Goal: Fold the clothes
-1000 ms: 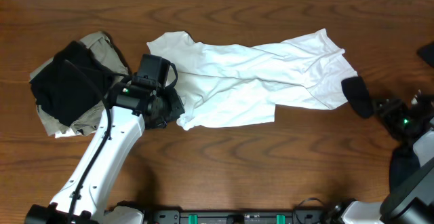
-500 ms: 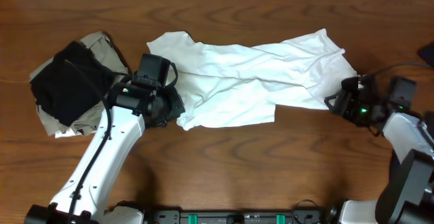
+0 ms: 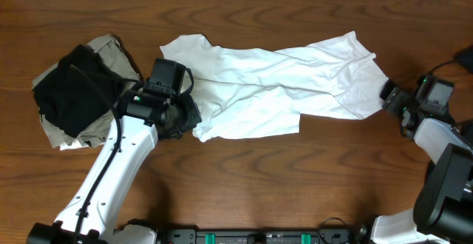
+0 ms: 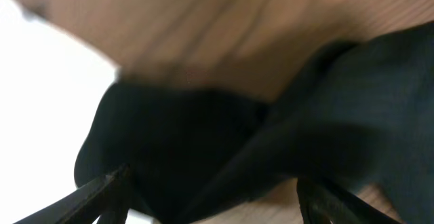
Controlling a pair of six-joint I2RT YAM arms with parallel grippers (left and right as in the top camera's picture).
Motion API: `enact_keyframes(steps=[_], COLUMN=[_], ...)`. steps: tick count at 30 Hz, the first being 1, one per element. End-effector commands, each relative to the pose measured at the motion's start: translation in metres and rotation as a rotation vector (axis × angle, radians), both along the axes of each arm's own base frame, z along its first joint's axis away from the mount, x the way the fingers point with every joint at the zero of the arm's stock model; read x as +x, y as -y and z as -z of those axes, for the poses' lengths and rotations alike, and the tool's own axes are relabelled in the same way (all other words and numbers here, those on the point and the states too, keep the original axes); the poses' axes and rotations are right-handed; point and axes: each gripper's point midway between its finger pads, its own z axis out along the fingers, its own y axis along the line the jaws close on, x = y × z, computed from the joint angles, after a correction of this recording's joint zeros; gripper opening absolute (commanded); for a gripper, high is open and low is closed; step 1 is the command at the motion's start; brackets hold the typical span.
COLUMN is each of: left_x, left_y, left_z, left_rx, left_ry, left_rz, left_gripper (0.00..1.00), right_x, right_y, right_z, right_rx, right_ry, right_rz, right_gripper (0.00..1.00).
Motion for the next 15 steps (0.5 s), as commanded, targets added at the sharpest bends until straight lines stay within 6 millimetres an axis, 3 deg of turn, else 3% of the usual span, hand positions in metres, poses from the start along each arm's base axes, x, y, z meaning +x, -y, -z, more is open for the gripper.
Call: enact_keyframes(steps=[1,3,4,5,10,12,15], left_x=[0.002,0.000,0.000,-0.001,-0.002,-0.002,-0.002], left_y=[-0.002,-0.002,-0.003,-0.003,-0.003,-0.003,-0.003], left_z=[-0.003,-0.003,-0.002,-0.002,-0.002,-0.002,-0.002], left_rx=[0.005,0.006,0.007,0.008,0.009,0.008,0.008], left_ry=[0.010,0.005,0.002,-0.002,-0.005,-0.005,-0.005], left_rz=[0.002,0.002,0.002,0.003,0.003,0.003,0.003], left_gripper=[0.17,0.17,0.29,0.33,0.35,0.35,0.35], right_x=[-0.004,-0.014,-0.021,-0.029,-0.069,-0.067,-0.039], right_y=[0.031,0.046,0.054,0.062,0.087,0.086,0.062], right_z=[-0.010,-0.010,-0.009,-0.008,0.004,0.006,-0.001], right_rx=[0.001,0.005,0.003,0.001,-0.010,0.034,0.132], right_ry=[0.059,0.057,0.049,0.037,-0.060,-0.048,0.038], right_rz=[0.175,0.272,0.316,0.355,0.475,0.441,0.231], right_gripper=[0.75,0.75,0.75,0.75,0.73,0.74,0.73])
